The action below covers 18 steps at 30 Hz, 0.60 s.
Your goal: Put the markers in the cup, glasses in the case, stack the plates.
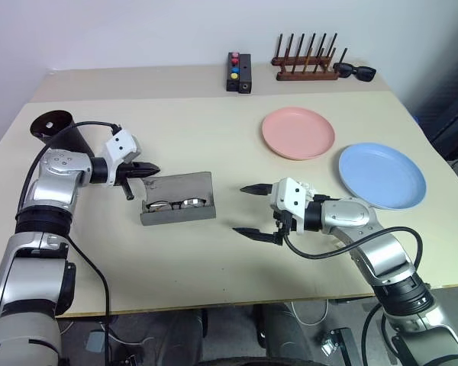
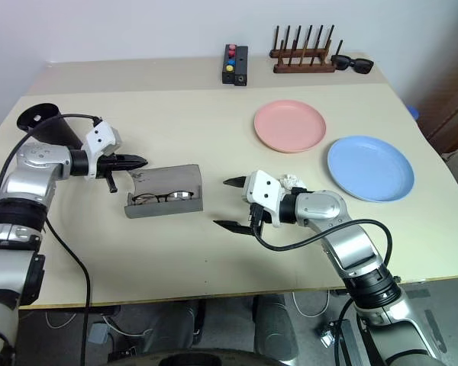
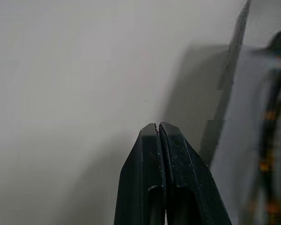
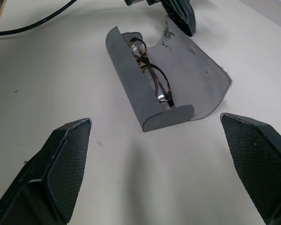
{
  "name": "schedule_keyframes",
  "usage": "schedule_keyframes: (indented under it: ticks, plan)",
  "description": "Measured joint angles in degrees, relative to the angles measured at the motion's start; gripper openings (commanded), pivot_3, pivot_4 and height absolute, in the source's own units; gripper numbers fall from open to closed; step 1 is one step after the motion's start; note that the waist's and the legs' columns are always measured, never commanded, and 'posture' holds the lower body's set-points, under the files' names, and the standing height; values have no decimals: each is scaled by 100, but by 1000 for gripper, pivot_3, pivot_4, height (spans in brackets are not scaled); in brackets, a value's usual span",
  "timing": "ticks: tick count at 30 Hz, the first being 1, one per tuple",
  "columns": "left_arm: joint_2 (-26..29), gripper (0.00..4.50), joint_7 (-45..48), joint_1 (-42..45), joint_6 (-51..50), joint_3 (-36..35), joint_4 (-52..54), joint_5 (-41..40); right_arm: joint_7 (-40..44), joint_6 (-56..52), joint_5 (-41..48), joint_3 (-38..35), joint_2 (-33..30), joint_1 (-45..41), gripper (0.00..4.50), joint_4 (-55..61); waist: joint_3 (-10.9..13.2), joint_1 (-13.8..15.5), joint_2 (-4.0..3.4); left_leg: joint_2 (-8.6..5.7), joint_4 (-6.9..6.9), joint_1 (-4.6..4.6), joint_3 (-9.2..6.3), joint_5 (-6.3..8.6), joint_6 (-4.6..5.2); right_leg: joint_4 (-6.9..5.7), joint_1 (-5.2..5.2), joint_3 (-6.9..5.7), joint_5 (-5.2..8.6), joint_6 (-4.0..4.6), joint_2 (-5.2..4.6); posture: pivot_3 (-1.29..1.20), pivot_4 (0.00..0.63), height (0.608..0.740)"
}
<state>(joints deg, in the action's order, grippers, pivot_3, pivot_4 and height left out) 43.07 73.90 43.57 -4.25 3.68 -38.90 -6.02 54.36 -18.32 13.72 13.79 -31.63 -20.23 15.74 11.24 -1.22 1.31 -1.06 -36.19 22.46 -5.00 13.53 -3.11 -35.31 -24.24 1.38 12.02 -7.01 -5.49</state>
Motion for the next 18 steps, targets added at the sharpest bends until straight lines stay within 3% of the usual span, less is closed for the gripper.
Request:
schedule_keyframes:
  ticks: [7, 12, 18]
  plan:
    - [238, 38, 615, -768, -583, -51, 1180, -460, 0, -2, 0, 1, -2, 0, 4500, 3, 0, 8, 0, 1, -1, 0, 0, 0, 0, -2, -1, 0, 0, 1, 0, 0, 150, 739]
    - [326, 38, 581, -1366, -868, -66, 2102, -589, 5, 2, -1, 29, 6, -12, 4500, -1, 0, 19, -1, 1, -1, 0, 0, 0, 0, -1, 0, 1, 1, 2, -1, 0, 150, 739]
    - [299, 38, 284, -1534, -1047, -126, 2425, -683, -14, 22, -31, 31, 9, -46, 4500, -17, 0, 23, -1, 1, -2, -1, 0, 0, 0, -1, 0, 1, 3, 7, -1, 0, 150, 739]
